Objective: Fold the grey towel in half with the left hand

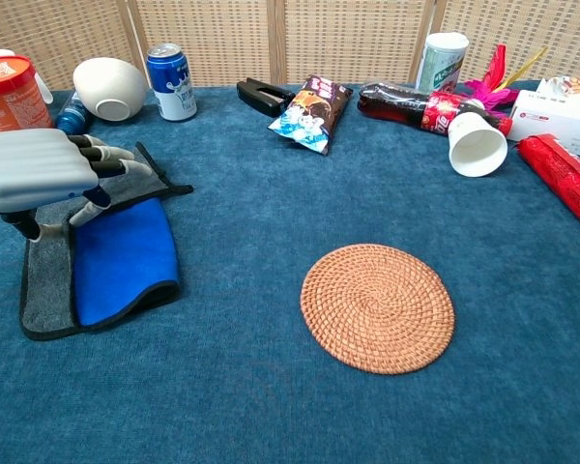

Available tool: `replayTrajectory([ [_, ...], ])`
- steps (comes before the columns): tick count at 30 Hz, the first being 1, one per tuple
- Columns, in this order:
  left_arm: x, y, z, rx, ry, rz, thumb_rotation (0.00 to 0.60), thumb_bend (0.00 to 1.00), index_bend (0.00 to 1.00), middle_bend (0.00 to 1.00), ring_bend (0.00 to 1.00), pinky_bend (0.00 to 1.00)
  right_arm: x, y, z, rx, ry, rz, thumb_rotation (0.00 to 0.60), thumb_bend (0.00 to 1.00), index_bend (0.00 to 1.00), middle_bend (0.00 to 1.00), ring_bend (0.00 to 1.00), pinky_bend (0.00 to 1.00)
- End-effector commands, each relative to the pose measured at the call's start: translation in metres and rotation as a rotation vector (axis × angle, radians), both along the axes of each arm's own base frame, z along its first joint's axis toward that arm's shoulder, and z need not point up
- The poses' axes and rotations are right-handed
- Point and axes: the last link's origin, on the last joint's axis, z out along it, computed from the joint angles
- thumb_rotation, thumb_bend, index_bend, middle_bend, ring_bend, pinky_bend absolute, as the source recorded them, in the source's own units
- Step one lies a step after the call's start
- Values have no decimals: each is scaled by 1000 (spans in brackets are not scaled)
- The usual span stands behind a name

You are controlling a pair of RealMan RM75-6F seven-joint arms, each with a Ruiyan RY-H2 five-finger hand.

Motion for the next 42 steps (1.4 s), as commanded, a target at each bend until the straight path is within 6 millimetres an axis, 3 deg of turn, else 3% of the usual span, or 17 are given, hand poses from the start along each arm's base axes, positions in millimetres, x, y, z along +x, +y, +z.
replayTrajectory([
  [1, -3, -1, 2, 3, 8, 2, 600, 473, 601, 0, 0, 141, 0, 0, 0, 2, 1, 0, 600, 0, 0, 0, 0, 0],
  [23, -25, 0, 10, 19, 50, 30, 600, 473, 592, 0, 0, 140, 0, -1, -4, 11, 15, -6, 600, 0, 0, 0, 0, 0],
  [29, -25, -2, 10, 5, 49, 32, 600, 475, 449, 0, 0, 129, 0, -1, -5, 13, 16, -5, 600, 0, 0, 0, 0, 0],
  [34, -24, -3, 13, -2, 43, 28, 600, 476, 393, 0, 0, 124, 0, -1, -4, 11, 16, -4, 600, 0, 0, 0, 0, 0],
  [42, -28, -5, 25, -3, 49, 26, 600, 477, 188, 0, 0, 107, 2, 0, -5, 16, 20, 0, 600, 0, 0, 0, 0, 0],
])
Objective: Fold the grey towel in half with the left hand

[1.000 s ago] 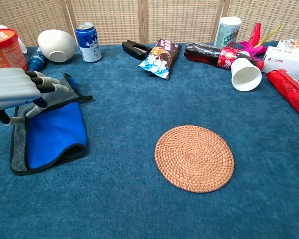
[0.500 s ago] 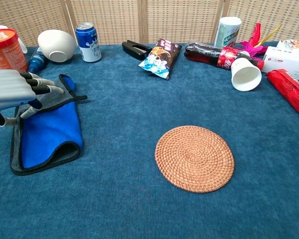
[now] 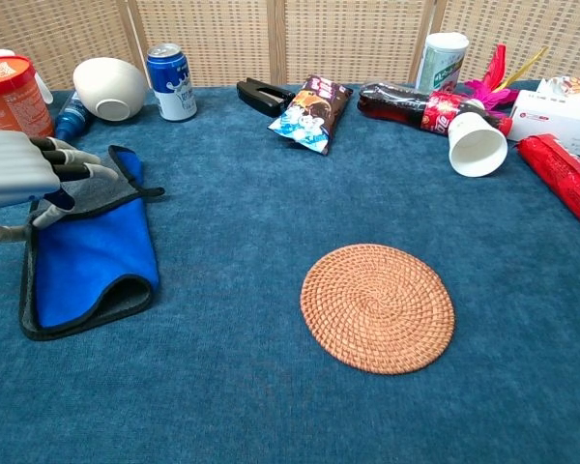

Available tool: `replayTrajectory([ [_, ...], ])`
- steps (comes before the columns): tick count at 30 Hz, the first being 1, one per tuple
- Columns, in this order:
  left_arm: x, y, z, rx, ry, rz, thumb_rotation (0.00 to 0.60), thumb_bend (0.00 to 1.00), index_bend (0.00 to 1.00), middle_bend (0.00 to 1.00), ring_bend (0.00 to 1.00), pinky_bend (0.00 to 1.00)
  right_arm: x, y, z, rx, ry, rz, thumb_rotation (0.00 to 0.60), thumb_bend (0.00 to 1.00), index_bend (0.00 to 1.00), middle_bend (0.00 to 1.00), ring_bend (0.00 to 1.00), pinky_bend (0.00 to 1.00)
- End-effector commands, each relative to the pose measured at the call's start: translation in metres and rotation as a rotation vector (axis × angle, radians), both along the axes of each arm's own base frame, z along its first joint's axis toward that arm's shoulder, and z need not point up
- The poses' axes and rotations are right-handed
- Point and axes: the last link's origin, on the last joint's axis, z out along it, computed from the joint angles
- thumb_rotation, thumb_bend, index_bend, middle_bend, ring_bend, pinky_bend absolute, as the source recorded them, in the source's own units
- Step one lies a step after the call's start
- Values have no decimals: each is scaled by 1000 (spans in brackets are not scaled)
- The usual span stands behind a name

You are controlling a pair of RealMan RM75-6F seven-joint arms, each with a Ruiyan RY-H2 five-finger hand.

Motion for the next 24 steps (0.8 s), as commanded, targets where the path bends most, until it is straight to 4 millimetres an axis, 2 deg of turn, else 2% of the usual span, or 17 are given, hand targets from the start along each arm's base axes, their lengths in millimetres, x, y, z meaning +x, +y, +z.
replayTrajectory([
  [1, -2, -2, 3, -1, 4, 0, 600, 476, 179, 0, 0, 104, 1, 0, 0, 1, 2, 2, 600, 0, 0, 0, 0, 0],
  [4, -3, -3, 6, -1, 11, 0, 600, 439, 129, 0, 0, 95, 1, 1, -1, 4, 2, 4, 600, 0, 0, 0, 0, 0],
  [9, -4, -3, 6, 12, 26, -4, 600, 311, 2, 0, 0, 88, 2, 1, -1, 6, 3, 6, 600, 0, 0, 0, 0, 0],
  [16, -2, -3, 7, 43, 22, -3, 600, 292, 0, 0, 0, 94, 2, 2, -1, 5, 2, 5, 600, 0, 0, 0, 0, 0],
  [24, -2, -7, 19, 39, -5, -17, 600, 293, 0, 0, 0, 108, 3, 2, -2, 12, 4, 7, 600, 0, 0, 0, 0, 0],
])
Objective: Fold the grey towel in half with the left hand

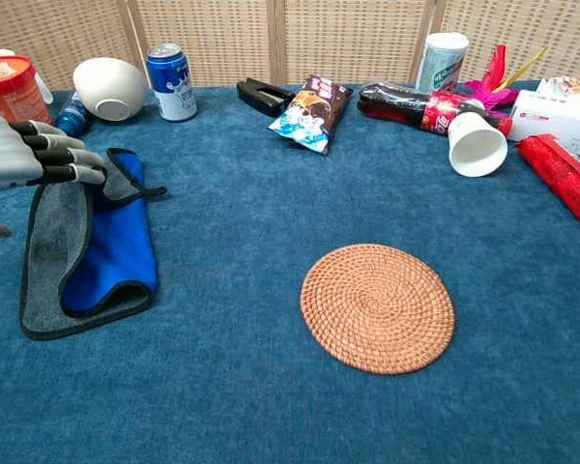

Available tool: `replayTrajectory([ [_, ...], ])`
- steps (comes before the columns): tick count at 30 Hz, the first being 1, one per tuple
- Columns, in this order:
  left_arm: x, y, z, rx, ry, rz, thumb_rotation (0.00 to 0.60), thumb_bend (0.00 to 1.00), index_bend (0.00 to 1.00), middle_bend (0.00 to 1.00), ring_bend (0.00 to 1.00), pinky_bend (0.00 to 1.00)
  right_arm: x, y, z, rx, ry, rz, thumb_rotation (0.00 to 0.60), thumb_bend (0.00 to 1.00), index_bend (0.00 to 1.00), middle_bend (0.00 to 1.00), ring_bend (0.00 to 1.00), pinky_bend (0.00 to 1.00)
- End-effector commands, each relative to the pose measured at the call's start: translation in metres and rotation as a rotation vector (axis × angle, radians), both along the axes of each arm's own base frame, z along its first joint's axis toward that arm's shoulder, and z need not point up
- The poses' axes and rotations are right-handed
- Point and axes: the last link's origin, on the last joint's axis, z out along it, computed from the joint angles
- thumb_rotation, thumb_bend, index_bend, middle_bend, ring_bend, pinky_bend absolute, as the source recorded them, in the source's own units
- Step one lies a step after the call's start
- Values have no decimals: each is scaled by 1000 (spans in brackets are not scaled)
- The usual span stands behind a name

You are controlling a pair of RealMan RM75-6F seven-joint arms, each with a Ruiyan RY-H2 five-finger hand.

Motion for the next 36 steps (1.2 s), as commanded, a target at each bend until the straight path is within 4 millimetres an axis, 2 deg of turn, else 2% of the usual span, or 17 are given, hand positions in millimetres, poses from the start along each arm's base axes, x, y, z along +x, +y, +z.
replayTrajectory([
  [1, -2, -5, 5, -13, -1, -9, 600, 293, 1, 0, 0, 107, 0, 0, 0, 0, 2, 1, 600, 0, 0, 0, 0, 0],
  [6, -11, -14, 9, -41, 25, -15, 600, 293, 90, 0, 0, 106, 1, 0, -1, 4, 3, 3, 600, 0, 0, 0, 0, 0],
  [10, -21, -19, 11, -49, 47, -3, 600, 292, 95, 0, 0, 104, 2, 1, -2, 8, 5, 7, 600, 0, 0, 0, 0, 0],
  [20, -39, -27, 25, -42, 58, 20, 600, 292, 220, 0, 0, 107, 3, 1, -5, 17, 11, 9, 600, 0, 0, 0, 0, 0],
  [24, -47, -30, 33, -30, 55, 38, 600, 292, 226, 0, 0, 109, 4, 1, -7, 23, 14, 9, 600, 0, 0, 0, 0, 0],
  [28, -42, -26, 36, -5, 21, 30, 600, 290, 221, 0, 0, 109, 4, 1, -7, 24, 15, 8, 600, 0, 0, 0, 0, 0],
  [36, -15, -13, 44, 48, -89, -27, 600, 289, 211, 0, 0, 119, 3, 1, -7, 23, 12, 4, 600, 0, 0, 0, 0, 0],
])
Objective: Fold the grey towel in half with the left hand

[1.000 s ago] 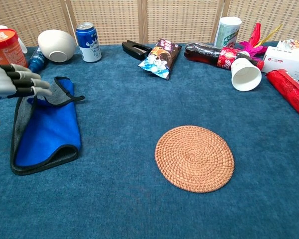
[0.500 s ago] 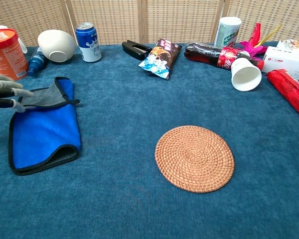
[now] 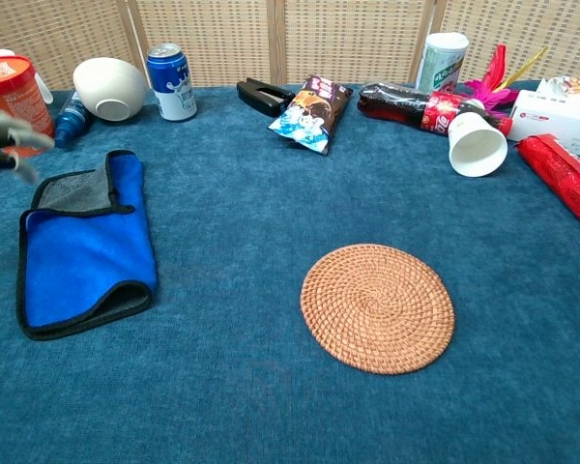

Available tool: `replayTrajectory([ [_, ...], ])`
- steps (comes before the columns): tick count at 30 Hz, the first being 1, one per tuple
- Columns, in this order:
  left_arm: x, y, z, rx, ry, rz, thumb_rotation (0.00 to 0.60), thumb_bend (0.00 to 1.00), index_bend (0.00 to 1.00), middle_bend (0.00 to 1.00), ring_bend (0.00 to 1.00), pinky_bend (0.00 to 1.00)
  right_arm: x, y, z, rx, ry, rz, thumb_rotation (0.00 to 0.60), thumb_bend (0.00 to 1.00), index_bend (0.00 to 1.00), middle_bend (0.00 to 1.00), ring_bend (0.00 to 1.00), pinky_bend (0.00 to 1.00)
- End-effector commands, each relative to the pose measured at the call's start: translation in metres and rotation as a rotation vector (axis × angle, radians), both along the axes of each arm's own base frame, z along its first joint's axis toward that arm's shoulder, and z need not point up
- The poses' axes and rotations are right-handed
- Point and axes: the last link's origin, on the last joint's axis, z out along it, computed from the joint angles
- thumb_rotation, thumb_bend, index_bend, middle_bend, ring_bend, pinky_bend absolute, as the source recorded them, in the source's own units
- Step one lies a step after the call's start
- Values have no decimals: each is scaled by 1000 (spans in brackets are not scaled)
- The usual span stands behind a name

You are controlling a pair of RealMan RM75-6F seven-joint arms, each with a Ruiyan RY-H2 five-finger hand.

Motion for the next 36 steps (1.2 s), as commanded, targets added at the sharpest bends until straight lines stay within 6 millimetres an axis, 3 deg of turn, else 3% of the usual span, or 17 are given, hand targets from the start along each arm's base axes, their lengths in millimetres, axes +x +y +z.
replayTrajectory([
  [1, 10, 5, 3, 12, -33, -25, 600, 289, 211, 0, 0, 120, 0, 0, 0, 0, -1, -2, 600, 0, 0, 0, 0, 0],
  [10, 36, 18, -5, 14, -64, -56, 600, 290, 228, 0, 0, 129, -1, -1, 1, -1, -6, -2, 600, 0, 0, 0, 0, 0],
  [22, 84, 51, -80, -50, -11, -77, 600, 290, 298, 0, 0, 138, -2, -1, 1, -1, -12, -4, 600, 0, 0, 0, 0, 0],
  [29, 89, 55, -97, -37, -21, -57, 600, 290, 351, 0, 0, 145, -3, -1, 3, -4, -23, -6, 600, 0, 0, 0, 0, 0],
  [36, 88, 59, -99, -15, -20, -49, 600, 291, 412, 0, 0, 157, -4, -2, 2, 5, -31, -8, 600, 0, 0, 0, 0, 0],
])
